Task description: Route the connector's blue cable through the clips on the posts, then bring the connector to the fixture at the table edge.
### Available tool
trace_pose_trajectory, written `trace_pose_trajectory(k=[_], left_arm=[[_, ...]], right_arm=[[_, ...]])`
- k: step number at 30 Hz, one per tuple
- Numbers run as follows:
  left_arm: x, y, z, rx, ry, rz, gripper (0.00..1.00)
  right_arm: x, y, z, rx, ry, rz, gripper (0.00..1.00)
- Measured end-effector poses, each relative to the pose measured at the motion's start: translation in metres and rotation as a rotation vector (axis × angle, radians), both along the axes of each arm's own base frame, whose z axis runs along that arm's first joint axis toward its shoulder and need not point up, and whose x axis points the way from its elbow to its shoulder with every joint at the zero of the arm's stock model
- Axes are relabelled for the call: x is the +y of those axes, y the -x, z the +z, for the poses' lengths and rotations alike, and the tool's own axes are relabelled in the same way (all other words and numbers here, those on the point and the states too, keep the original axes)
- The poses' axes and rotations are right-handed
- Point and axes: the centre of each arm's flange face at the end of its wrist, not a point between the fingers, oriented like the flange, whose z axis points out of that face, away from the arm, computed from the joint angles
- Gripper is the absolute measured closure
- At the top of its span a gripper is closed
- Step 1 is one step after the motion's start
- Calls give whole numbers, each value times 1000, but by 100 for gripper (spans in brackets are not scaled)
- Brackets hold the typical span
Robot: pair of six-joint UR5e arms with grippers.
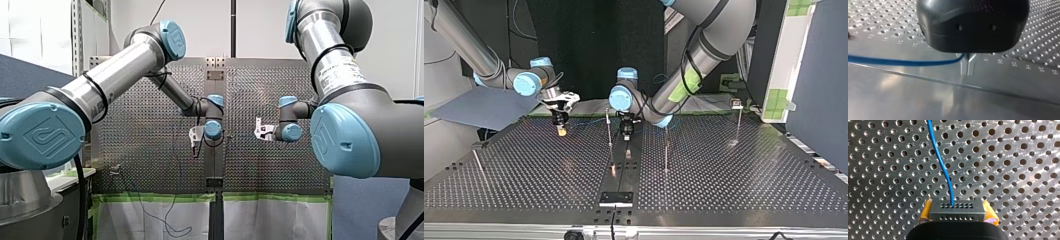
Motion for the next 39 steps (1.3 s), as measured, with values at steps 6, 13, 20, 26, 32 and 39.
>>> trace_pose_trajectory(k=[6,13,20,26,32,39], left_arm=[[0,1,0,4,-3,-2,33],[0,5,0,6,-43,25,0],[0,11,-2,30,-82,43,0],[-6,28,-3,66,-136,11,0],[-14,50,13,45,-178,-21,0],[-15,71,35,13,-160,-45,0]], right_arm=[[0,0,-1,1,-4,4,100],[1,-1,-2,4,-7,6,100],[3,-3,-3,6,-13,9,100],[4,-3,-4,10,-21,10,100],[5,-4,-4,11,-26,11,100],[8,-6,-5,14,-32,15,100]])
